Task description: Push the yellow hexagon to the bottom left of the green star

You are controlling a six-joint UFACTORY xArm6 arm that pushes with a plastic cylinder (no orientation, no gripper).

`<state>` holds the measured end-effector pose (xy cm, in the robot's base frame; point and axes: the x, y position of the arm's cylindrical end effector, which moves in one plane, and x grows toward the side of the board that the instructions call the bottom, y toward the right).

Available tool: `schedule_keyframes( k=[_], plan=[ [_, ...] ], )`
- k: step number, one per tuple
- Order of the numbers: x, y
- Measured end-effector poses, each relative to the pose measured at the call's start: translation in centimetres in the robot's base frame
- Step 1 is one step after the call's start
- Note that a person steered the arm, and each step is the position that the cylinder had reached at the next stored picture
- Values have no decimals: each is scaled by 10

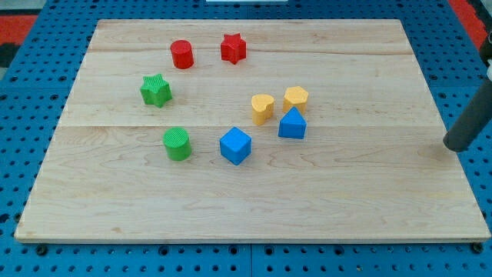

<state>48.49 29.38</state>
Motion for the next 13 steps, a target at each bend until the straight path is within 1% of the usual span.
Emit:
schedule_keyframes(
  k=[2, 3, 4, 5, 6, 7, 8, 9, 11, 12, 13],
  plan=[
    [-1, -1],
    [-9, -13],
    [-18, -48],
    [-46, -81],
    [-75, -84],
    [-96, -100],
    [-99, -134],
    [-99, -189],
    [-91, -276],
    [-91, -252],
    [-80, -252]
  ],
)
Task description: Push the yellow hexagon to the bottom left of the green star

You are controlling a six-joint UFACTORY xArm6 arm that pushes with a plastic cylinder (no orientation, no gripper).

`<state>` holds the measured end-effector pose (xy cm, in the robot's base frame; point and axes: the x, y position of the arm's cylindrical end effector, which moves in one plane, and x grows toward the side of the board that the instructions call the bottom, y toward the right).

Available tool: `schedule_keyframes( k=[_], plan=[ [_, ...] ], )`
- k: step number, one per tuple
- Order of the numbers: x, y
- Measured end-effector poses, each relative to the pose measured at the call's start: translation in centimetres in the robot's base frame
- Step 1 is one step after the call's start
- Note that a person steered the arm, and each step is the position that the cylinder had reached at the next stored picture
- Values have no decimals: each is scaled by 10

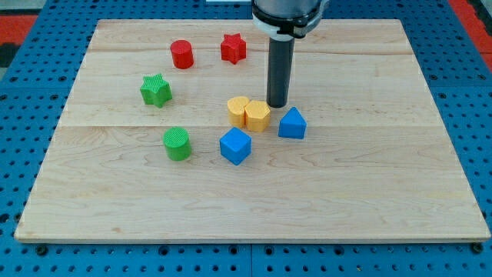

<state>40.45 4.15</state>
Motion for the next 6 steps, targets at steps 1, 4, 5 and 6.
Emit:
schedule_keyframes(
  k=[1, 4, 5, 6],
  plan=[
    [31, -16],
    [58, -22],
    [49, -58],
    [38, -109]
  ],
)
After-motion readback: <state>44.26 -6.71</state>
